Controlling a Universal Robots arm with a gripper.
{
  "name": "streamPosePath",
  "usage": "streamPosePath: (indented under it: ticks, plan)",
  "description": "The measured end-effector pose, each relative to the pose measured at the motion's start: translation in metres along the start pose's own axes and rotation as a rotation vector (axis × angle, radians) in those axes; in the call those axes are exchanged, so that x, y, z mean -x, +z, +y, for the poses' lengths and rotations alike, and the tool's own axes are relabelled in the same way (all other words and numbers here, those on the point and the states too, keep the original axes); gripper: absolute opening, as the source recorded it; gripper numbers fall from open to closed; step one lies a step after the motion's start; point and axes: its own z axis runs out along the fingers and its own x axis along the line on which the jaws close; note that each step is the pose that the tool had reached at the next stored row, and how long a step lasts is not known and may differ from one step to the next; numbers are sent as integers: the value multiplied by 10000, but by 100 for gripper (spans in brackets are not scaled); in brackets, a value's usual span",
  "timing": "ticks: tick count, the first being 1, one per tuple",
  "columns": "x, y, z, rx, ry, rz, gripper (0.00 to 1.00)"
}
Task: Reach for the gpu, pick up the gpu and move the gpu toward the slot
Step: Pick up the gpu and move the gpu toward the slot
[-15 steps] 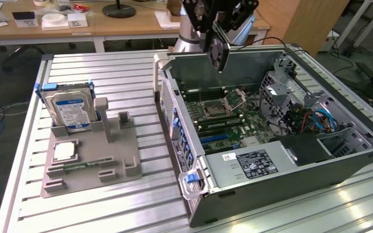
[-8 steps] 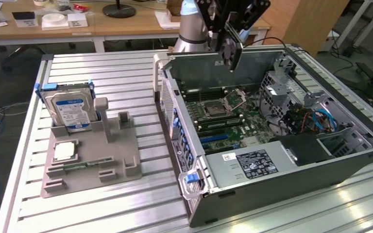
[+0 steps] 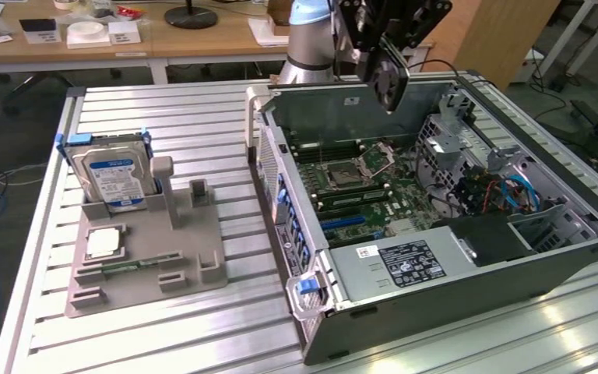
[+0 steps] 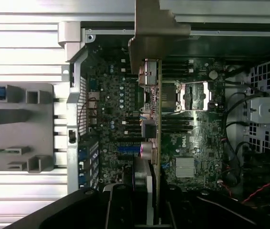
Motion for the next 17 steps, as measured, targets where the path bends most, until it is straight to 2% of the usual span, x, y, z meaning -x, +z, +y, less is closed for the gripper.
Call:
streamPosePath:
  ticks: [17]
  plan:
    - [604, 0, 11, 4, -16, 8, 28]
